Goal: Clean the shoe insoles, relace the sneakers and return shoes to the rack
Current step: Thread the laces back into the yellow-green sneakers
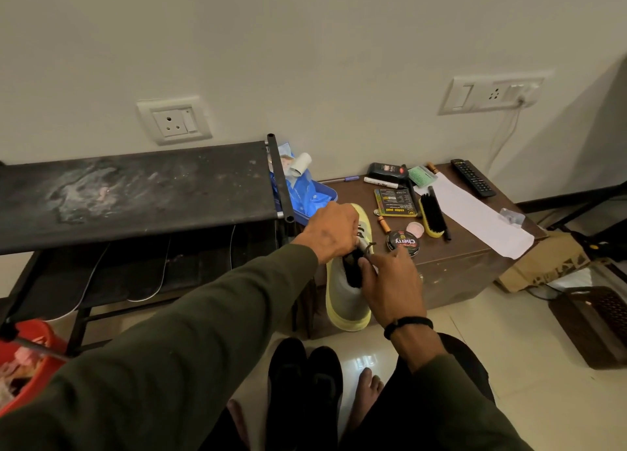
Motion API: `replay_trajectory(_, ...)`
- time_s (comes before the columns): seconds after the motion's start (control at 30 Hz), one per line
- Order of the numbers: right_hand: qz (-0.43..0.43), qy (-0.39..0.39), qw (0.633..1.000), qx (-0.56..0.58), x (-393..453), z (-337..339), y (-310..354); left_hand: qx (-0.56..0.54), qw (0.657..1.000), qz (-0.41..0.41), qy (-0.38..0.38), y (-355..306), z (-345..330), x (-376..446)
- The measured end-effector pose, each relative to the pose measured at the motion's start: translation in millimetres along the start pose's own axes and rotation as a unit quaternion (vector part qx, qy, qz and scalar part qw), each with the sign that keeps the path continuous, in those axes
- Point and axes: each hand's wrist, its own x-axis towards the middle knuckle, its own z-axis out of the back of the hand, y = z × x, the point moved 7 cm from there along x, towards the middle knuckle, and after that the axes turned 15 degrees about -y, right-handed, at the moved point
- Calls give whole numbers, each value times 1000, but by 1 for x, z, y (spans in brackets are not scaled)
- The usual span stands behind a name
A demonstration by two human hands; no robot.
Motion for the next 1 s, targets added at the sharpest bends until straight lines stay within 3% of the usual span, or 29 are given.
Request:
replay_trajectory(0.3, -18, 119, 989, 85, 1, -15, 4, -33, 991, 111, -71, 13, -8, -9)
replay_trajectory(0.4, 29, 186, 982, 23, -6, -37, 4, -36, 989, 121, -73, 19, -4, -11)
replay_trajectory(0.63, 43, 228, 970, -78, -2, -33, 10, -3, 991, 108, -82, 17, 12, -19)
replay_trajectory(0.8, 169, 93, 967, -165, -29, -1, 31, -26, 987, 148, -59, 26, 20, -33)
replay_trajectory(0.87, 171, 120, 961, -184, -35, 2, 24, -20, 991, 126, -30, 25, 30, -41)
replay_trajectory(1.0, 111, 173, 965, -161, -33, 28, 32, -11, 993, 21, 120, 11, 50, -73)
